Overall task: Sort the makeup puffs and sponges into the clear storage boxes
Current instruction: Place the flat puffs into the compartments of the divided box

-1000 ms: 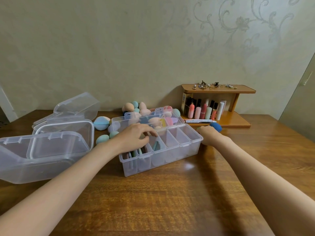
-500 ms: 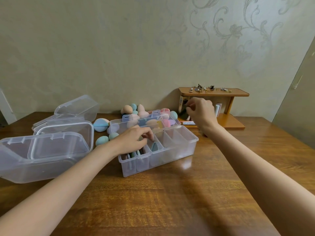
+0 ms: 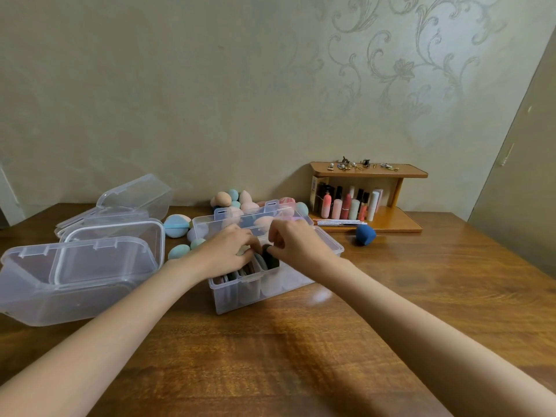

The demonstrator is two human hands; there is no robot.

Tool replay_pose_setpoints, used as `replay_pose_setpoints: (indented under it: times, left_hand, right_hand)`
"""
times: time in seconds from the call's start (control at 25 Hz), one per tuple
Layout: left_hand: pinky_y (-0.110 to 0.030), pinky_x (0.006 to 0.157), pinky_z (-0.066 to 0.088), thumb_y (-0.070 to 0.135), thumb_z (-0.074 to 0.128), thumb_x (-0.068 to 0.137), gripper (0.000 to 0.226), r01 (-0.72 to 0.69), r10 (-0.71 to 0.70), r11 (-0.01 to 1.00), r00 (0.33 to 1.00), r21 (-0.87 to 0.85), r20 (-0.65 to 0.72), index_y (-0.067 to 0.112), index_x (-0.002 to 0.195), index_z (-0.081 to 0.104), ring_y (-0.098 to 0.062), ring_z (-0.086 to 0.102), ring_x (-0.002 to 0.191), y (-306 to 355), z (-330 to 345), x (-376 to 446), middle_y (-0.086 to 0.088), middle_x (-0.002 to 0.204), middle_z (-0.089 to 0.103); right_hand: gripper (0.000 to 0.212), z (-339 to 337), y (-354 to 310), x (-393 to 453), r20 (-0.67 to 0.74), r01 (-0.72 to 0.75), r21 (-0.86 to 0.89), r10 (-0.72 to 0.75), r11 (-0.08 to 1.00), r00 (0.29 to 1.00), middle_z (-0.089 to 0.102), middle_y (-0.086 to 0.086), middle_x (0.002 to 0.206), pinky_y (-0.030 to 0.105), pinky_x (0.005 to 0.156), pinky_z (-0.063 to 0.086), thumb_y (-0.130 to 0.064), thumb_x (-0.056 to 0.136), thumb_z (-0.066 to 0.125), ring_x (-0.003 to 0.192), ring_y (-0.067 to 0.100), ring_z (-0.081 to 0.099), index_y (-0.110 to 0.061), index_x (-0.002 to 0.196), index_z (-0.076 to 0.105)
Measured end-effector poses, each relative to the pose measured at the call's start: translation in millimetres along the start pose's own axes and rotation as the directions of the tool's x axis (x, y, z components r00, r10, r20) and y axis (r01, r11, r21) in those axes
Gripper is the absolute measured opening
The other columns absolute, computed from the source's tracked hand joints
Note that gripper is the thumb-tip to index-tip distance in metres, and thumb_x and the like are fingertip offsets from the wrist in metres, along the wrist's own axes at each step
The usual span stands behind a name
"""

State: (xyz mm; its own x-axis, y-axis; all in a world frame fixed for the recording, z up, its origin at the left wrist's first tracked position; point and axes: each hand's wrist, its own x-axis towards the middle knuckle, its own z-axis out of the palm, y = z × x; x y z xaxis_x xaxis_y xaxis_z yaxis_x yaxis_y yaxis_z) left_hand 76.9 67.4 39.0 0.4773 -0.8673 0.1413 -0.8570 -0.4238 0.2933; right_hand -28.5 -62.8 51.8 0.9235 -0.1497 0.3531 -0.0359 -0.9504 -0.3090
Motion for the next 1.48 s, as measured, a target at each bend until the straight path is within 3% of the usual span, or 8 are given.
replay_pose_setpoints:
  times: [0.4, 0.64, 0.92, 1.04, 1.12, 1.2, 1.36, 1.48]
  left_hand:
    - [-0.015, 0.067, 0.032, 0.026, 0.054, 0.092, 0.017, -0.024, 0.023, 0.999, 0.998, 0.023, 0.066, 0.024, 0.102, 0.067, -0.007, 0.043, 0.087, -15.1, -15.4, -2.8, 0.01, 0.087, 0.056]
    - [-0.013, 0.065, 0.037, 0.03, 0.059, 0.089, 0.017, -0.012, 0.011, 1.0, 0.997, 0.008, 0.083, 0.019, 0.092, 0.072, -0.007, 0.053, 0.081, -16.3, -17.5, 12.4, 0.006, 0.087, 0.064]
    - [-0.018, 0.064, 0.039, 0.035, 0.058, 0.089, 0.016, 0.003, -0.005, 0.999, 0.999, 0.054, 0.033, 0.024, 0.086, 0.071, -0.005, 0.053, 0.076, -26.9, -16.0, 16.7, 0.016, 0.072, 0.056]
    - [-0.027, 0.07, 0.045, 0.037, 0.058, 0.088, 0.019, -0.002, 0.001, 0.998, 1.0, 0.057, 0.017, 0.024, 0.086, 0.072, -0.007, 0.055, 0.076, -30.0, -13.8, 17.6, 0.018, 0.066, 0.052]
    - [-0.029, 0.071, 0.044, 0.037, 0.058, 0.088, 0.02, 0.0, 0.0, 0.998, 1.0, 0.059, -0.01, 0.024, 0.086, 0.072, -0.005, 0.051, 0.074, -31.9, -11.7, 17.2, 0.019, 0.064, 0.05]
    - [-0.027, 0.069, 0.041, 0.036, 0.058, 0.088, 0.02, 0.004, -0.003, 0.999, 1.0, 0.051, -0.026, 0.022, 0.086, 0.072, -0.004, 0.047, 0.072, -33.0, -10.0, 17.0, 0.019, 0.065, 0.049]
    - [-0.014, 0.062, 0.033, 0.035, 0.056, 0.09, 0.023, 0.022, -0.022, 1.0, 1.0, 0.003, 0.001, 0.018, 0.082, 0.07, -0.002, 0.046, 0.07, -33.9, -11.4, 14.5, 0.013, 0.071, 0.054]
    - [-0.019, 0.065, 0.034, 0.044, 0.056, 0.088, 0.031, 0.072, -0.07, 0.997, 0.995, -0.031, 0.072, 0.017, 0.083, 0.069, -0.003, 0.046, 0.077, -31.0, -14.6, 11.5, 0.009, 0.077, 0.057]
  right_hand:
    - [0.014, 15.7, -10.1, 11.7, 0.057, 0.125, 0.107, -0.131, 0.986, 0.99, 0.071, 0.012, 0.094, 0.022, 0.071, 0.049, -0.008, 0.086, 0.061, 0.077, 0.015, 0.059, -0.001, 0.093, 0.071]
    - [0.021, -15.2, 52.5, 58.6, -0.231, -0.27, 0.233, 0.323, 0.934, 0.918, 0.072, 0.016, 0.097, 0.035, 0.077, 0.051, -0.01, 0.089, 0.054, 0.084, 0.023, 0.063, -0.001, 0.097, 0.071]
    - [0.052, 14.1, 95.6, 82.3, 0.197, -0.541, -0.042, 0.537, 0.84, 0.82, 0.031, 0.008, 0.153, 0.029, 0.111, 0.024, -0.005, 0.095, 0.039, 0.142, 0.029, 0.025, -0.017, 0.145, 0.033]
    - [0.047, 10.0, 76.0, 80.3, 0.263, -0.529, -0.003, 0.511, 0.849, 0.819, 0.029, 0.01, 0.151, 0.02, 0.095, 0.01, -0.007, 0.098, 0.038, 0.141, 0.029, 0.025, -0.012, 0.145, 0.031]
    - [0.045, 20.6, 87.7, 90.0, 0.305, -0.56, -0.005, 0.534, 0.829, 0.788, 0.043, 0.014, 0.141, 0.022, 0.095, 0.027, -0.01, 0.098, 0.042, 0.133, 0.03, 0.04, -0.005, 0.142, 0.037]
    - [0.038, 34.4, 104.6, 98.7, 0.258, -0.598, -0.002, 0.578, 0.802, 0.774, 0.06, 0.016, 0.122, 0.03, 0.091, 0.048, -0.015, 0.095, 0.049, 0.11, 0.029, 0.058, -0.003, 0.131, 0.053]
    - [0.027, 30.3, 108.8, 97.0, 0.035, -0.655, 0.252, 0.67, 0.712, 0.741, 0.058, 0.012, 0.092, 0.027, 0.082, 0.039, -0.015, 0.092, 0.052, 0.089, 0.021, 0.048, 0.006, 0.102, 0.066]
    - [0.02, -3.4, 88.3, 92.4, -0.293, -0.423, 0.31, 0.509, 0.851, 0.809, 0.068, 0.017, 0.095, 0.029, 0.077, 0.046, -0.006, 0.085, 0.056, 0.091, 0.028, 0.06, 0.007, 0.094, 0.069]
